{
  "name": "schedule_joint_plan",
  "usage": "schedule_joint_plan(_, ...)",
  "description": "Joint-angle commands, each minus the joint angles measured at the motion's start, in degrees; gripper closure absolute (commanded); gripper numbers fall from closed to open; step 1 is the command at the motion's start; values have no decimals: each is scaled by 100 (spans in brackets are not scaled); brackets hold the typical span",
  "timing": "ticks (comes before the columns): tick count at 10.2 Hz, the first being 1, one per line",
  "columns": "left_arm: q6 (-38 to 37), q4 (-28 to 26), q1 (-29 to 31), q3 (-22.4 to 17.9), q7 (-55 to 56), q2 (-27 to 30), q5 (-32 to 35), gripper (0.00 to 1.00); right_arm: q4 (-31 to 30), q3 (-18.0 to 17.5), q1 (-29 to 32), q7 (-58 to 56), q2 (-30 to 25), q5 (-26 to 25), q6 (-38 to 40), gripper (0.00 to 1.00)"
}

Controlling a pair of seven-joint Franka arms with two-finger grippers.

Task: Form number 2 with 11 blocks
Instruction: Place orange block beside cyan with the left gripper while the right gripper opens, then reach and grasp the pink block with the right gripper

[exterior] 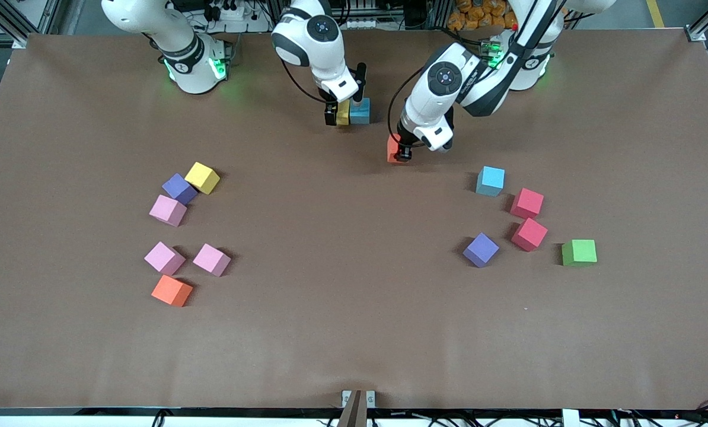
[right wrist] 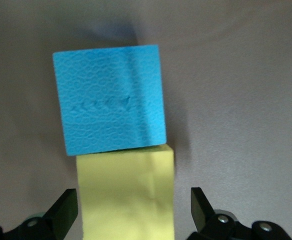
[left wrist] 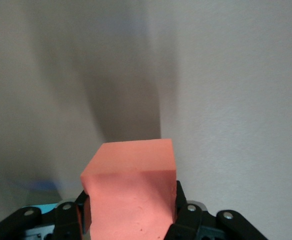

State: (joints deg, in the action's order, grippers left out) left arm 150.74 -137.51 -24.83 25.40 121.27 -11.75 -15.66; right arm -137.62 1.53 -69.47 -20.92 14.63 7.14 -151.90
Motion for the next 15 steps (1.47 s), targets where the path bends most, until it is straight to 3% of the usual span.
schedule_joint_plan(1, 149, -136, 92, 333, 10, 68, -427, 82, -2, 250, -58, -131, -381, -81, 404, 0)
schedule_joint_plan(8, 430, -303, -22, 886, 10, -187, -841, 81, 50, 786, 12, -282, -996, -63, 1197, 0)
schedule_joint_plan(13, 738, -646, -14, 1283, 10, -187, -1009, 81, 708, 2349, 152, 61, -1217, -19, 2383, 0)
schedule_joint_plan(14, 738, -655, -5, 1318, 10, -187, -1009, 81, 979, 2552, 362, 61, -1147, -19, 2549, 0)
schedule_joint_plan(15, 738, -690, -5, 1335, 10, -196, -1009, 81, 1356, 2528, 868, 70, -1042, -19, 2908, 0)
